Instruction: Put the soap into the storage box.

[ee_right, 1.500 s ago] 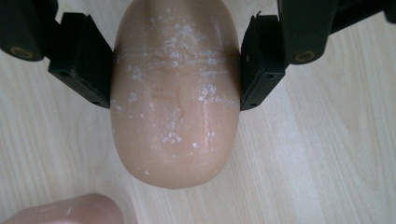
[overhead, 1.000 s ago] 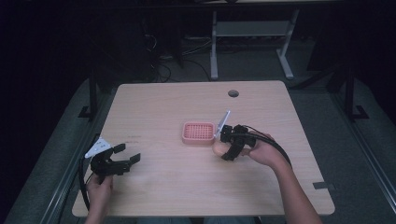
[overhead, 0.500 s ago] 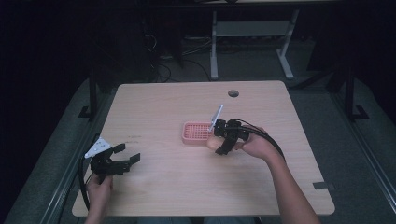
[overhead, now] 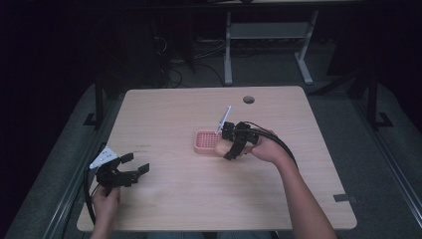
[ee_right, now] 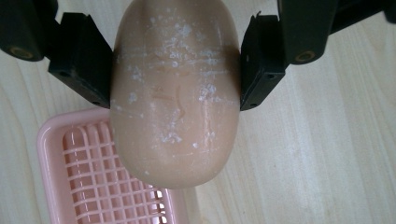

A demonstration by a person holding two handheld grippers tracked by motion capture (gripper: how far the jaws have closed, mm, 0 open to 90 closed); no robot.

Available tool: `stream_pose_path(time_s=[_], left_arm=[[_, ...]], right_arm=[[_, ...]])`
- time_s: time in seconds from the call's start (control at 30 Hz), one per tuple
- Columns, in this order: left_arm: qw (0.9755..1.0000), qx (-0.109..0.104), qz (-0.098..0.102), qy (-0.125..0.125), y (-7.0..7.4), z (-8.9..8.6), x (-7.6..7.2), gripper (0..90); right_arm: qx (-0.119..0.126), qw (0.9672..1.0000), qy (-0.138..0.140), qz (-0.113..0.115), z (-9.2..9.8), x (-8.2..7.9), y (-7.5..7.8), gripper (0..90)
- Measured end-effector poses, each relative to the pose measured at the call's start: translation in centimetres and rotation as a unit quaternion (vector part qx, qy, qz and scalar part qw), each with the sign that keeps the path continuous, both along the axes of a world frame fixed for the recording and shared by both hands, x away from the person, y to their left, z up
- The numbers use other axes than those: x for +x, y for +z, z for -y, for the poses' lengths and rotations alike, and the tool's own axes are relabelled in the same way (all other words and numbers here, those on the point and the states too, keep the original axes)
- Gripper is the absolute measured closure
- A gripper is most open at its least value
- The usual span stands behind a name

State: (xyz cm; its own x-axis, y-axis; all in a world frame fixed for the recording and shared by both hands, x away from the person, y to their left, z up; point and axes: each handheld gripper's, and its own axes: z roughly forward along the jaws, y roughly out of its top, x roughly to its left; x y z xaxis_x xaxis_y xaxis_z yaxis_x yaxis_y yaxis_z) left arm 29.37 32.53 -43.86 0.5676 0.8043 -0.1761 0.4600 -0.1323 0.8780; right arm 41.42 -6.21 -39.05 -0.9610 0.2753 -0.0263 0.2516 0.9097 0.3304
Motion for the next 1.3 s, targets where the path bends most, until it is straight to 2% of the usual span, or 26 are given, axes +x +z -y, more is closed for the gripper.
stream_pose_path(time_s=[0.47, 0.6, 0.7, 0.87, 1.0, 1.13, 1.3], left_arm=[[1.0, -0.001, 0.0, 0.002, 0.0, 0.0, 0.0, 14.2], [1.0, -0.001, 0.0, 0.002, 0.1, -0.1, 0.0, 14.2], [1.0, -0.001, -0.001, 0.001, 0.0, 0.0, 0.0, 14.2], [1.0, -0.001, -0.001, 0.001, 0.0, -0.1, 0.0, 14.2], [1.0, -0.001, -0.001, 0.001, 0.0, -0.1, 0.0, 14.2], [1.0, -0.002, -0.002, 0.0, 0.0, 0.0, 0.0, 14.2], [1.0, -0.002, 0.0, 0.0, 0.0, -0.1, 0.0, 14.3]], right_arm=[[0.005, 1.0, 0.004, -0.003, -1.4, 1.9, 0.8, 31.8], [0.022, 0.9997, 0.0, -0.008, -1.6, 2.4, 0.8, 31.8], [0.009, 0.9999, 0.002, -0.007, -1.9, 2.8, 0.7, 31.8], [0.008, 0.9999, 0.003, -0.011, -2.3, 3.4, 0.8, 31.8], [0.021, 0.9997, 0.003, -0.011, -2.5, 3.8, 0.8, 31.8], [0.01, 0.9999, 0.004, -0.009, -2.8, 4.2, 0.9, 31.8], [0.016, 0.9998, 0.004, -0.009, -3.1, 4.7, 1.3, 31.8]])
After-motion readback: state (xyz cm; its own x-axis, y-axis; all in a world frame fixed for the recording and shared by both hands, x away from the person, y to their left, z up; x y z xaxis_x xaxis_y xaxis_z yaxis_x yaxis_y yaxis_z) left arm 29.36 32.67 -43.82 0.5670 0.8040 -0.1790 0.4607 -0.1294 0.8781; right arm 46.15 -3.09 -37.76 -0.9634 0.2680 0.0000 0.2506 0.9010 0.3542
